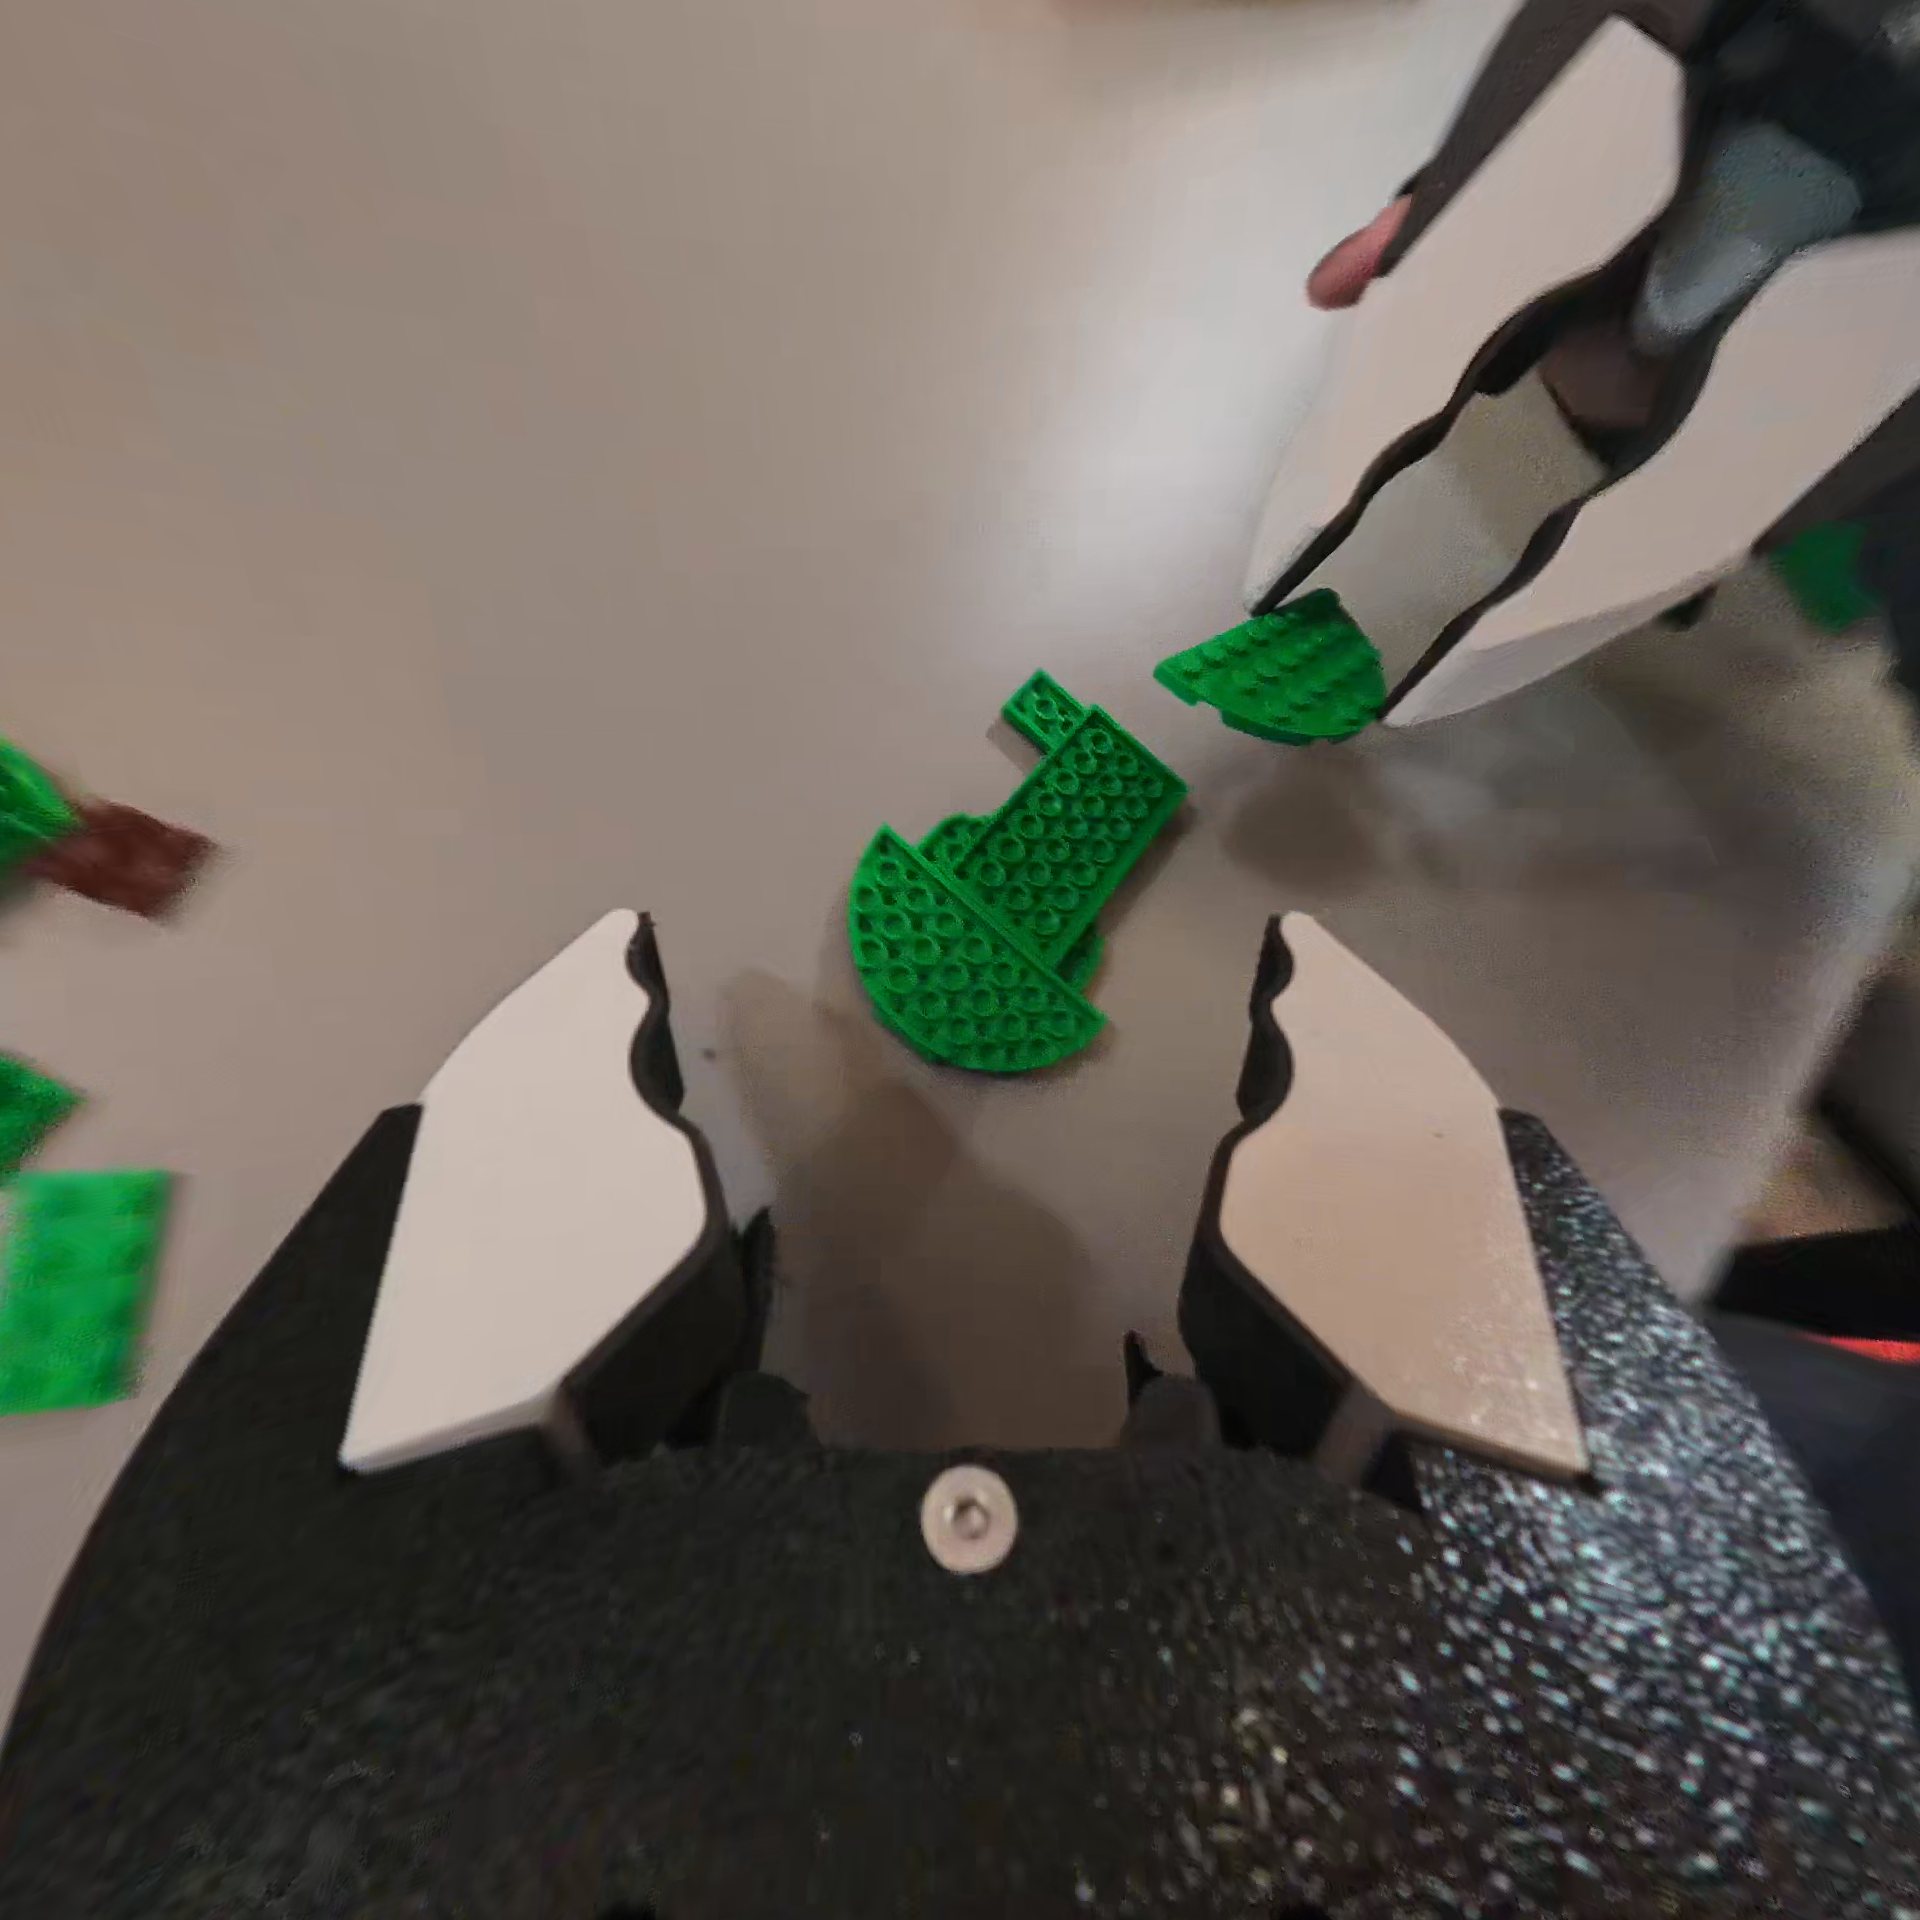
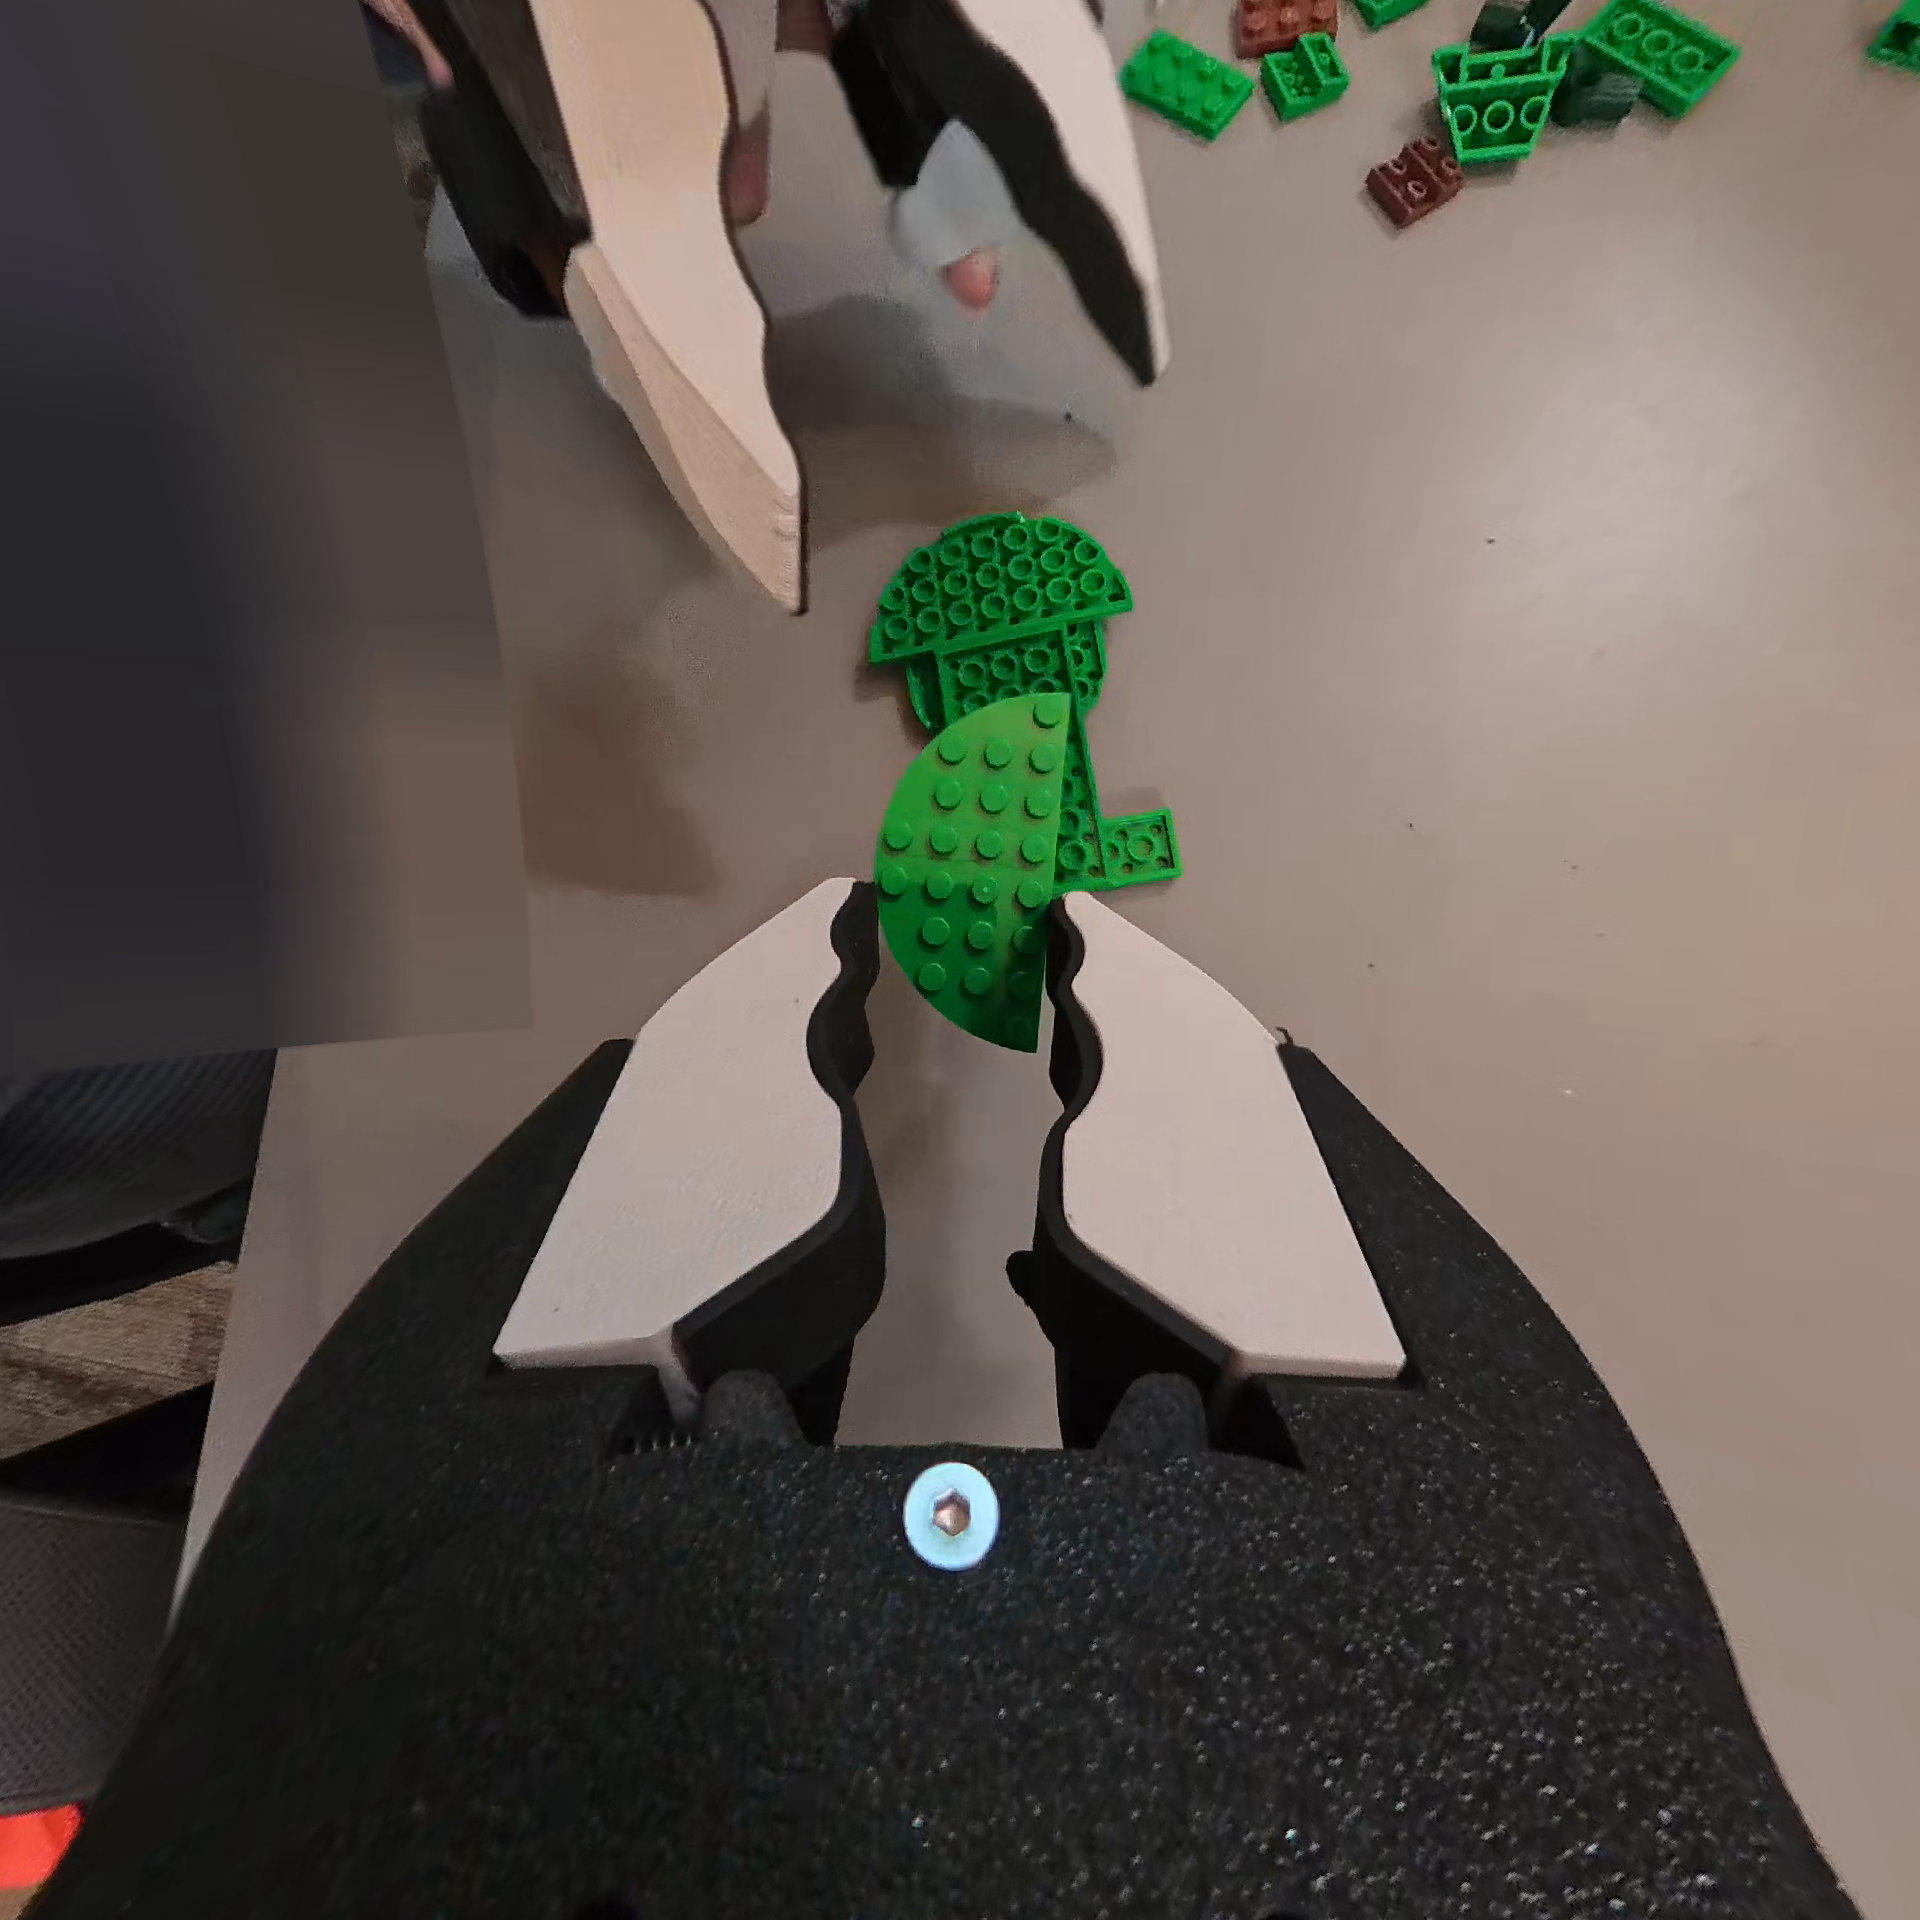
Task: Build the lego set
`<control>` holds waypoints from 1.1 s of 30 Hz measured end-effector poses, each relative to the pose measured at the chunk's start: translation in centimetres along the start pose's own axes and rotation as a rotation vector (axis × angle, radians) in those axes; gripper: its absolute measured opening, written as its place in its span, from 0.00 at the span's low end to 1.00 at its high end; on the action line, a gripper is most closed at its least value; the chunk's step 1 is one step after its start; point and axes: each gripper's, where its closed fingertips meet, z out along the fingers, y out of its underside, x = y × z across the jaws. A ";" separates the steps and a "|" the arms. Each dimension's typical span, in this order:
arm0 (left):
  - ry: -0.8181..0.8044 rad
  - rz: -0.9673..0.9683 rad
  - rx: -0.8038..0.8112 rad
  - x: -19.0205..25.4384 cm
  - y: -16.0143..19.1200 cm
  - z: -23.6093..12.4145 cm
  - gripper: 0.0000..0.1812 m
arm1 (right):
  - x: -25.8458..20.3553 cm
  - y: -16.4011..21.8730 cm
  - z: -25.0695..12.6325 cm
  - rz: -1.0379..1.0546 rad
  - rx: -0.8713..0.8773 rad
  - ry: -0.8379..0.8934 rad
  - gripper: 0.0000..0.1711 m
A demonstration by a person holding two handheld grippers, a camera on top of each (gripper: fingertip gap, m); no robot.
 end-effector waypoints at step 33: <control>0.080 0.107 -0.104 -0.1 0.0 -1.2 0.29 | 2.2 -0.8 0.3 -0.064 -0.027 0.130 0.03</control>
